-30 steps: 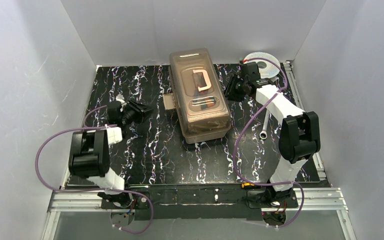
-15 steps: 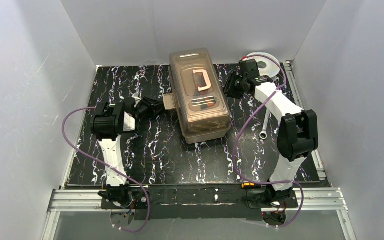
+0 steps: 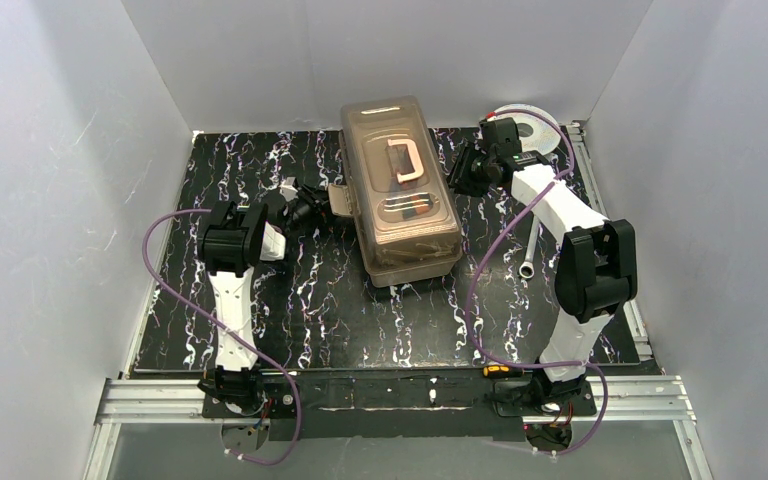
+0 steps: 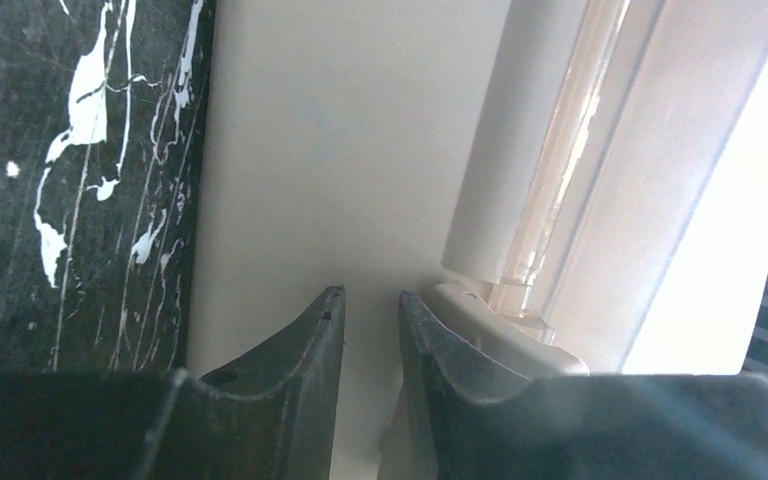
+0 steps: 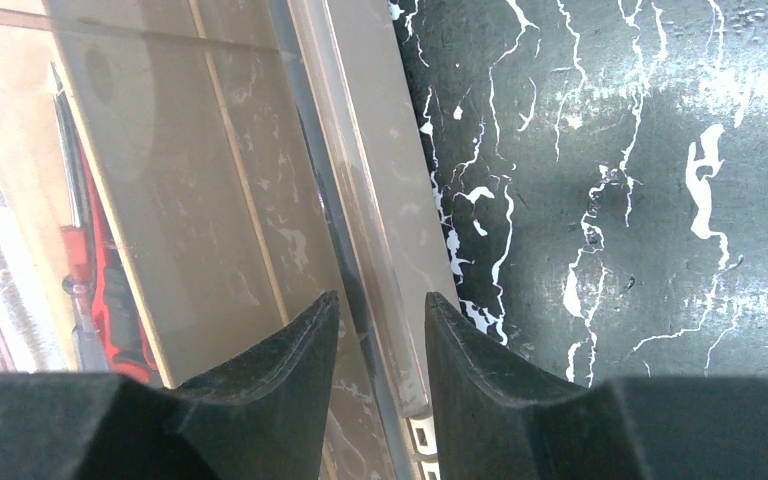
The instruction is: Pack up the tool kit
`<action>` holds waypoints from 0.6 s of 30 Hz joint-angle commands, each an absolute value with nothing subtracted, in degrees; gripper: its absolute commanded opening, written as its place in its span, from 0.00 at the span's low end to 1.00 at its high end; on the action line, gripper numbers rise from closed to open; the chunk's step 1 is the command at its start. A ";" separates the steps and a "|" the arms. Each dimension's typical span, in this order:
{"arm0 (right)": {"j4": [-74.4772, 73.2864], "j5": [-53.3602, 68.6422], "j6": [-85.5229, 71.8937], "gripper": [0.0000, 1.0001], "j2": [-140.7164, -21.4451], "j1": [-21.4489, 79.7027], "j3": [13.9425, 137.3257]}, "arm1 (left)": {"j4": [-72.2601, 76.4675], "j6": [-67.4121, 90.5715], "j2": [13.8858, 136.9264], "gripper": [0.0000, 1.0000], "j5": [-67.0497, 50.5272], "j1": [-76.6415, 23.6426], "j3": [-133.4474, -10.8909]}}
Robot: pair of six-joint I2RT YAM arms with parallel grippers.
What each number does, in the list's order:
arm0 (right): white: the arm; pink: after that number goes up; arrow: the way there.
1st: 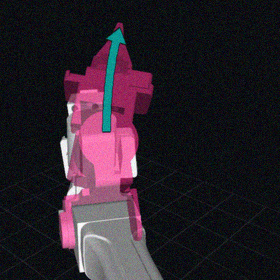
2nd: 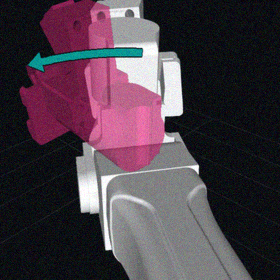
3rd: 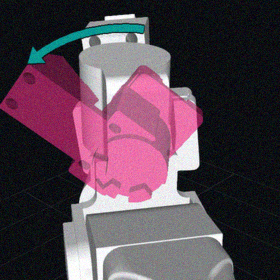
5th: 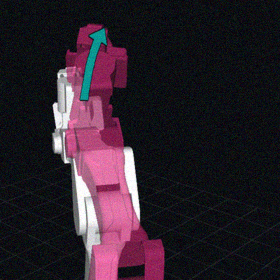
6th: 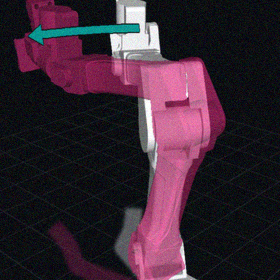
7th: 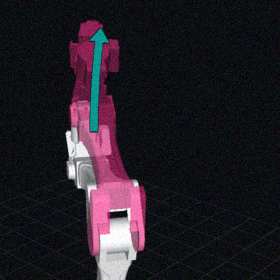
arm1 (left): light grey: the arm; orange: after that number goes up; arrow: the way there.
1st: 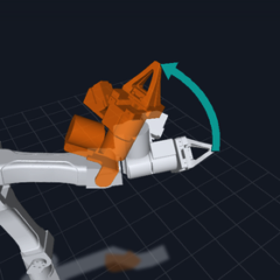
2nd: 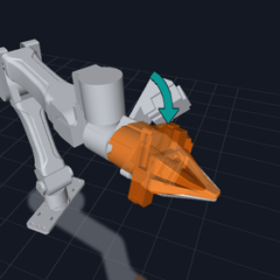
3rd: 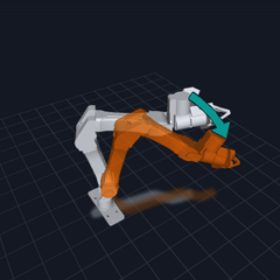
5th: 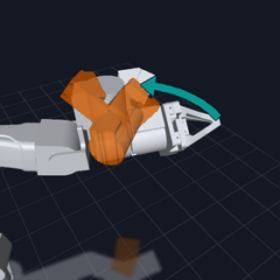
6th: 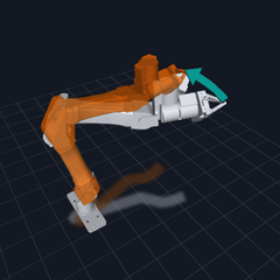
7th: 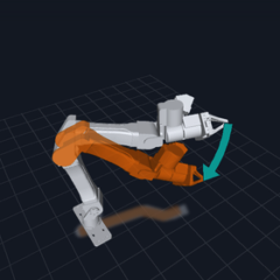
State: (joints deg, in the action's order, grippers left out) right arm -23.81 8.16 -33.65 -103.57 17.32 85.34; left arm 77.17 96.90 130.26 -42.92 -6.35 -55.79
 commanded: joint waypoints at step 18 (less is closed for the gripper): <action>-21.07 12.97 -34.06 0.45 -102.59 17.84 84.82 | 67.09 86.17 117.86 0.23 -45.17 -7.61 -54.45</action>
